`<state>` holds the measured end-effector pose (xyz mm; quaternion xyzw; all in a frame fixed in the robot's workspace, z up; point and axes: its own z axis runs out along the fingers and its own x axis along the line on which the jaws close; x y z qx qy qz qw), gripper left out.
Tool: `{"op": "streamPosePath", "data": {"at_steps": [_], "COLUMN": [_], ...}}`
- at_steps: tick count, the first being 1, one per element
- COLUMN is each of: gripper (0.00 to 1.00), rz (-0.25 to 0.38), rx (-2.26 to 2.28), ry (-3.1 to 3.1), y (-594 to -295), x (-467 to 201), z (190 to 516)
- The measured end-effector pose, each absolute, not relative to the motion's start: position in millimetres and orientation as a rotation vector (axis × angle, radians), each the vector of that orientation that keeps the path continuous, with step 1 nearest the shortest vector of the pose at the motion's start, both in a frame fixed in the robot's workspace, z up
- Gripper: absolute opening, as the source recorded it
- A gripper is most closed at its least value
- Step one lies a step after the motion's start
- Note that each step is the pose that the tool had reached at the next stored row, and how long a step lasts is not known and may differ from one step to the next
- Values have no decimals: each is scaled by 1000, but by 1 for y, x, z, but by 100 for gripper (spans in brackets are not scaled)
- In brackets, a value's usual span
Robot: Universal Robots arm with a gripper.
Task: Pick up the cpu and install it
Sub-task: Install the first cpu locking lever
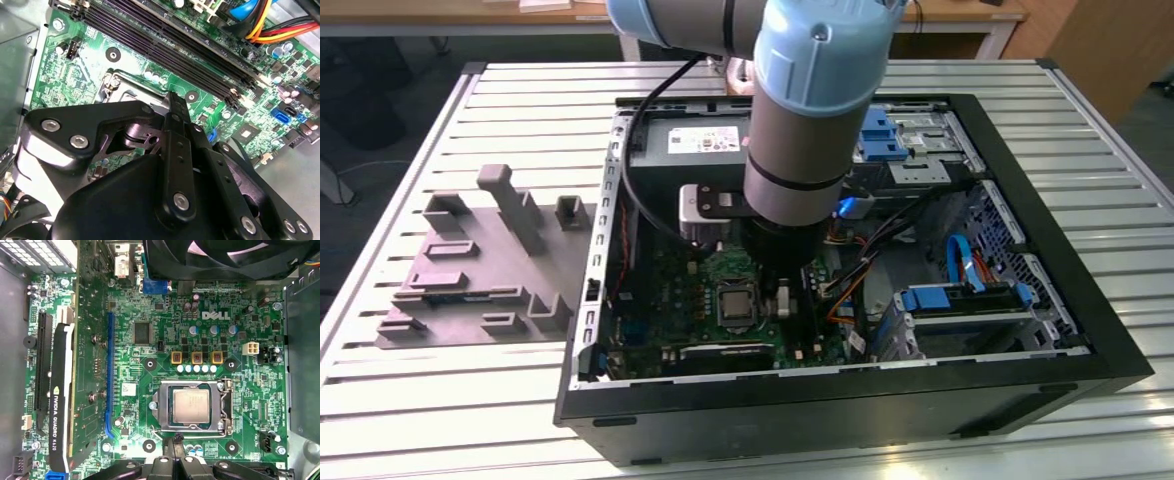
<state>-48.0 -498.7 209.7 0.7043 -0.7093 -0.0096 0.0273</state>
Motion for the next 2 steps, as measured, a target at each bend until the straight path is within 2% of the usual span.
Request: {"op": "streamPosePath", "data": {"at_steps": [2], "gripper": [11], "rz": [-30], "rx": [2175], "ry": [-2190], "y": [-499], "x": [-48], "z": [210]}}
